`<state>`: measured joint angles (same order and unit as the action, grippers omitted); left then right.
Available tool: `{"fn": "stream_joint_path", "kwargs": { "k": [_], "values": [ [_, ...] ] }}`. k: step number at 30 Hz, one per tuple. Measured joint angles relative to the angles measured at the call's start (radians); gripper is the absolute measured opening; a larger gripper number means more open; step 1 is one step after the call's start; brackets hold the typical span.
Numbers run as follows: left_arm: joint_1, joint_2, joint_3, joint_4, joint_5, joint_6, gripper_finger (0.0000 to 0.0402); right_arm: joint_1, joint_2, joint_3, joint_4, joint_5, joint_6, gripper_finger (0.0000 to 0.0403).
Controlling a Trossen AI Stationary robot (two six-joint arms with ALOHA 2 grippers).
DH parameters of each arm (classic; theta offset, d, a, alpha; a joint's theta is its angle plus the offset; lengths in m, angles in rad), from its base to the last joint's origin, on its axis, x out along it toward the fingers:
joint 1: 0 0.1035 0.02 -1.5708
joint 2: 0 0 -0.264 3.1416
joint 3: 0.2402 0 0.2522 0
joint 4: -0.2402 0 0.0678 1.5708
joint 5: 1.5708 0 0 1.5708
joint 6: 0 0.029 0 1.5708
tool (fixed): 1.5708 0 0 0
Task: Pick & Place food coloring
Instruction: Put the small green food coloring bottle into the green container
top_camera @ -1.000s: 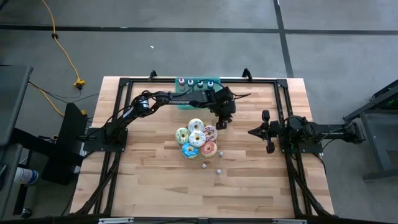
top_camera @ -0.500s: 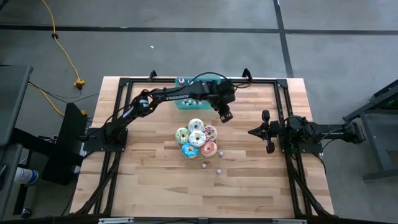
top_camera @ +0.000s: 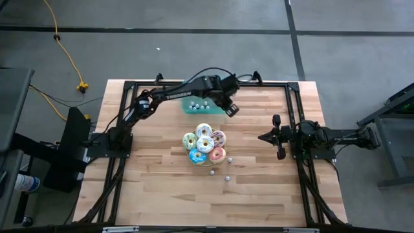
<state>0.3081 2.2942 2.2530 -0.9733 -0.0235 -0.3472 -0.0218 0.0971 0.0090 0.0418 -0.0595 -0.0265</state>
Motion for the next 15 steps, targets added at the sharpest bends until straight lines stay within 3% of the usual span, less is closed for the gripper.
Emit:
{"fn": "stream_joint_path", "kwargs": {
  "k": [6, 15],
  "values": [
    [0.023, -0.051, -0.084, 0.022, -0.100, -0.025, 0.0029, 0.000, 0.000, 0.000, -0.001, 0.000, 0.000, 0.0000],
    [0.039, -0.102, -0.280, 0.241, -0.178, -0.076, 0.0028, 0.000, 0.001, 0.000, -0.002, 0.000, 0.000, 0.0000]
  ]
}}
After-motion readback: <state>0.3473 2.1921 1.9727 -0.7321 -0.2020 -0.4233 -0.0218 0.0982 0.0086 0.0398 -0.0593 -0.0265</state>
